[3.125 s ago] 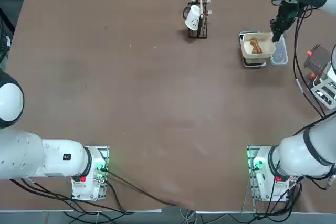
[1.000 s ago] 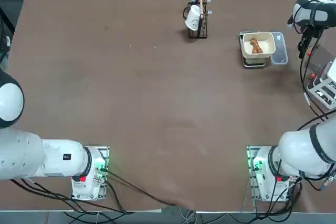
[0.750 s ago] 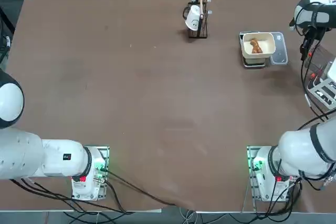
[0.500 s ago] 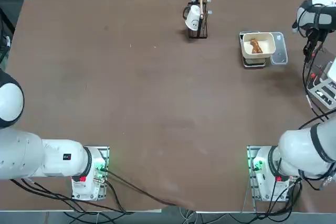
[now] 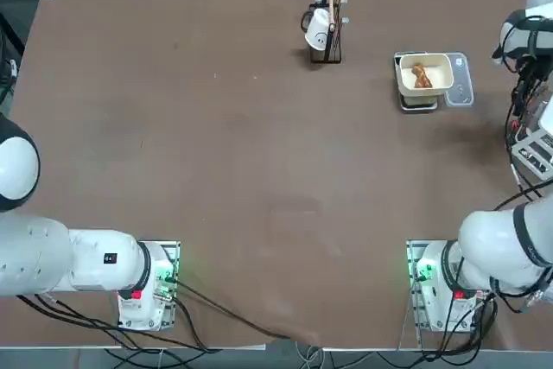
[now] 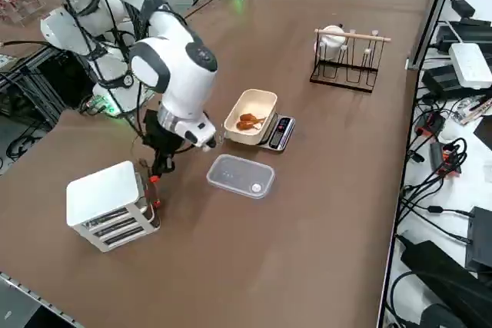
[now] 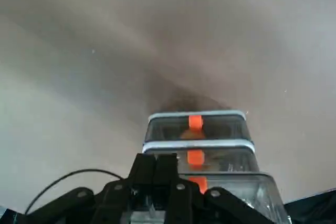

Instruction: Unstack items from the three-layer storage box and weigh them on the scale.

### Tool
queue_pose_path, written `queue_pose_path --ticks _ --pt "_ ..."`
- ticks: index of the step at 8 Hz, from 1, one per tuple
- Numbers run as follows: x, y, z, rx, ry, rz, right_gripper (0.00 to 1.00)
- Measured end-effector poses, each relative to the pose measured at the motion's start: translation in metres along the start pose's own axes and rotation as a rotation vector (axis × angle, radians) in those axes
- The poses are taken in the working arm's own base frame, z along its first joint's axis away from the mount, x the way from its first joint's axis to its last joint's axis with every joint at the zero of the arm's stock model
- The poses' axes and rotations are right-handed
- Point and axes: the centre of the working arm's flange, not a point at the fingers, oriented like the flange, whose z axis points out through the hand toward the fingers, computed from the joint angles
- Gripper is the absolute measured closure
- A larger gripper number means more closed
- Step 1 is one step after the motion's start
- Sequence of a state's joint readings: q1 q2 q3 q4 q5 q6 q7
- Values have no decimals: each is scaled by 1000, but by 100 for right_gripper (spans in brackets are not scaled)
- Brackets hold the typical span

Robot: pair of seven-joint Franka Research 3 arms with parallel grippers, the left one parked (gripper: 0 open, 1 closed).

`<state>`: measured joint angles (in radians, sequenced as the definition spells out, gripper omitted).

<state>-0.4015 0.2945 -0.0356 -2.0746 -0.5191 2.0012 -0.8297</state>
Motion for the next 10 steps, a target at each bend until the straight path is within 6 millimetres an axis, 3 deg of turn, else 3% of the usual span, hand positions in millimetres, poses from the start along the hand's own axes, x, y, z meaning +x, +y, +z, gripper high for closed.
queue_pose_path --ticks 4,8,10 --pt "-21 7 16 32 -1 17 98" --pt "-21 7 14 41 15 26 98" --pt "-10 5 0 100 127 81 96"
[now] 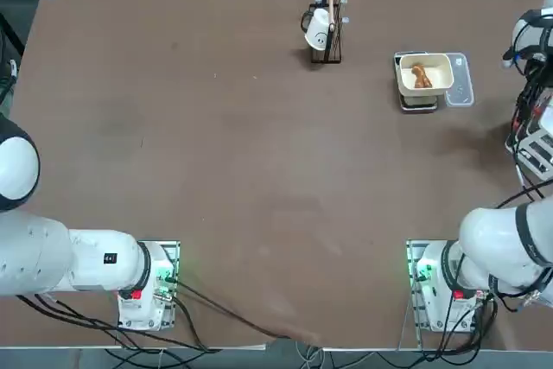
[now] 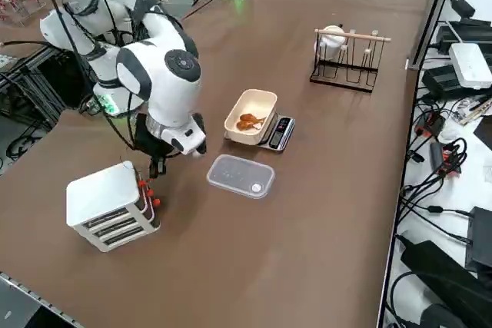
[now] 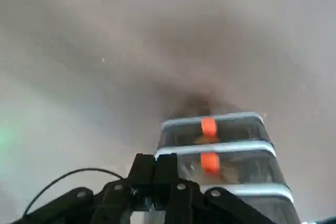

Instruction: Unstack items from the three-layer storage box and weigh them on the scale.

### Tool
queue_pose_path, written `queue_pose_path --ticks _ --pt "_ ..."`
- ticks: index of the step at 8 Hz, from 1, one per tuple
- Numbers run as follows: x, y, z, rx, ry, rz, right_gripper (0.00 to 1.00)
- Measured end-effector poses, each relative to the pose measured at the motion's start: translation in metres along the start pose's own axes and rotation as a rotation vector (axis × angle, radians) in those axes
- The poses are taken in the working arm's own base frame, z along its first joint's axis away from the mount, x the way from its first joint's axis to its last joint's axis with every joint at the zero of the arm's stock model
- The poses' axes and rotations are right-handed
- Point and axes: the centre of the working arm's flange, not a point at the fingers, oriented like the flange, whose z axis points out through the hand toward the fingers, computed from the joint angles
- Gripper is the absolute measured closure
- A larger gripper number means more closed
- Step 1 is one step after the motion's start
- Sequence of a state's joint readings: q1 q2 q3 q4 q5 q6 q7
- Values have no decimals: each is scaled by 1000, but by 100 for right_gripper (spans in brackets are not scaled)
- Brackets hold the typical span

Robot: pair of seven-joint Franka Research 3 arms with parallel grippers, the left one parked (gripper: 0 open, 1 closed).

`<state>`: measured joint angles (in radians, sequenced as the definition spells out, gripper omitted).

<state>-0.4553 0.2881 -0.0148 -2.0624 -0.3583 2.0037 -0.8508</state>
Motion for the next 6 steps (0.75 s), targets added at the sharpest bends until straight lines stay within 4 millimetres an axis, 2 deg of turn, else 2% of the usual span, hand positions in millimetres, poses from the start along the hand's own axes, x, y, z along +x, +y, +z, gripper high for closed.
queue_pose_path --ticks 2,4,6 --pt "19 -7 -26 -16 57 -10 87" --pt "34 -10 -43 -88 26 -69 53" --pt "35 -1 -35 -150 -37 -111 47"
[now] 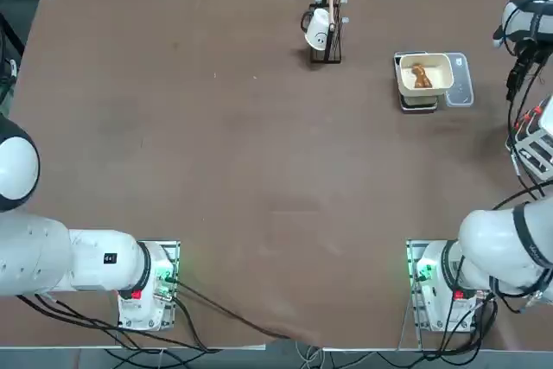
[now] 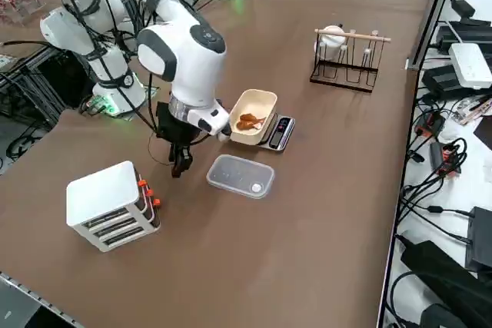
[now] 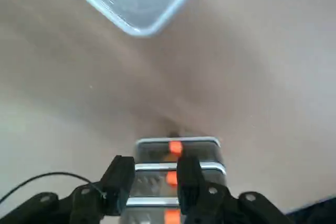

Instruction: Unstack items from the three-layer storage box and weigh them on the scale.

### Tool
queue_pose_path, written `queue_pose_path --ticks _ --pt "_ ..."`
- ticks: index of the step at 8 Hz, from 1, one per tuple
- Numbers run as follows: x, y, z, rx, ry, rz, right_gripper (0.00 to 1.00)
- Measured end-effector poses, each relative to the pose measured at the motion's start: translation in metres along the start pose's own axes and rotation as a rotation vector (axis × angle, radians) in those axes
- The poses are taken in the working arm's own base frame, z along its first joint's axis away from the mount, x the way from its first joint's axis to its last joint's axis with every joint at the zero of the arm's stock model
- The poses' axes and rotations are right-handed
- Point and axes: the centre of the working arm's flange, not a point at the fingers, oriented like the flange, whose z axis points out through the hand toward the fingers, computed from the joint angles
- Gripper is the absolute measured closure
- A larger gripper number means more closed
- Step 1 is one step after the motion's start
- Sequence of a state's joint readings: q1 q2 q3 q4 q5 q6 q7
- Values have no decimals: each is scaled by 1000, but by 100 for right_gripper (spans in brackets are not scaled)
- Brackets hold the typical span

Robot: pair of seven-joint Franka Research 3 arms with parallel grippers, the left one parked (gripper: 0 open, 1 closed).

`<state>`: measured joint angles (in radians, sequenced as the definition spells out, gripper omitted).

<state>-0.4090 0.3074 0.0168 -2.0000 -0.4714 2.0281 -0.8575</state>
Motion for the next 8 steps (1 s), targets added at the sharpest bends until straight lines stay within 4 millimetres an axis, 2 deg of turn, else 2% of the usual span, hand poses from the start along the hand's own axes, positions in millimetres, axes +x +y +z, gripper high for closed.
queue_pose_path --ticks 4,8 --pt "-5 13 46 10 -49 -21 50" --pt "-26 19 76 43 -85 -8 52"
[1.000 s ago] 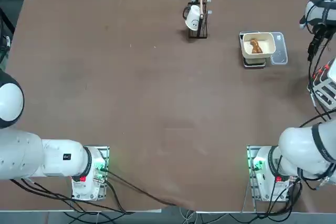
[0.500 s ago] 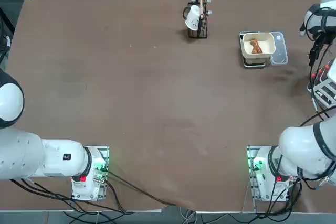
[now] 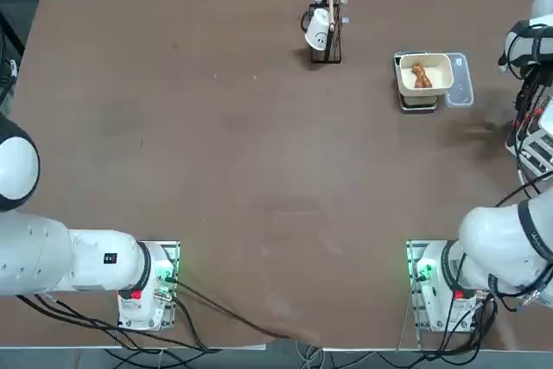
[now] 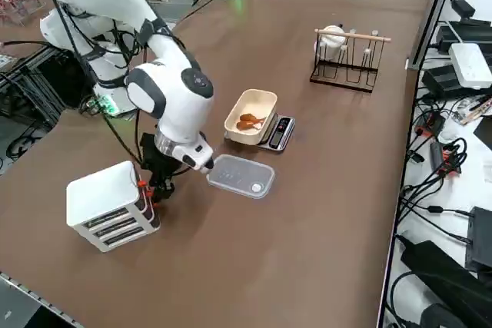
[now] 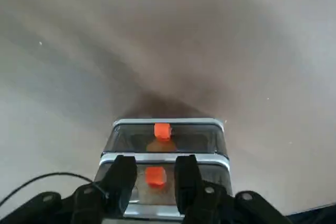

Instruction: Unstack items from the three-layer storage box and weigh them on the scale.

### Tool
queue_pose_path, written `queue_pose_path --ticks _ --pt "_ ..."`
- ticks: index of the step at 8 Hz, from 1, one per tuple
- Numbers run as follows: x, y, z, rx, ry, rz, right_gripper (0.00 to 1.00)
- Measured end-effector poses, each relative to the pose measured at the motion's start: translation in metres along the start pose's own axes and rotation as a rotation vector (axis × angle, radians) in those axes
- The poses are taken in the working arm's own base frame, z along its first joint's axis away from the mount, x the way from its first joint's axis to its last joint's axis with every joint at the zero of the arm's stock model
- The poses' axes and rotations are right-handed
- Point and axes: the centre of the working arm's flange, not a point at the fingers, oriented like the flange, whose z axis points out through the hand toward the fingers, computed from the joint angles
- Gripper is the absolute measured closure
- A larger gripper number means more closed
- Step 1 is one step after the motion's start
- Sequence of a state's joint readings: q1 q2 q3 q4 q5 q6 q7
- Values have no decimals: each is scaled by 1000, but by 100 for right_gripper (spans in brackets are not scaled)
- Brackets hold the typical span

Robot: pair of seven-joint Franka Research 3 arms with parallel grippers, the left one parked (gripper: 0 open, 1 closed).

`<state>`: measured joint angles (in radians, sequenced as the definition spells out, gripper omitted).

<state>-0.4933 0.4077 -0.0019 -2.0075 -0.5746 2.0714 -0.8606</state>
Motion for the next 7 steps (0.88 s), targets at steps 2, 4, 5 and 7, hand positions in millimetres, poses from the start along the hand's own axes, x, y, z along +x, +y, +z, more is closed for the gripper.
queue_pose_path --ticks 2,4,5,7 --pt "-3 1 4 4 2 5 52" --pt "-2 0 5 6 2 3 56" --pt "-2 0 5 6 2 2 66" --pt "-2 0 5 3 4 2 85"
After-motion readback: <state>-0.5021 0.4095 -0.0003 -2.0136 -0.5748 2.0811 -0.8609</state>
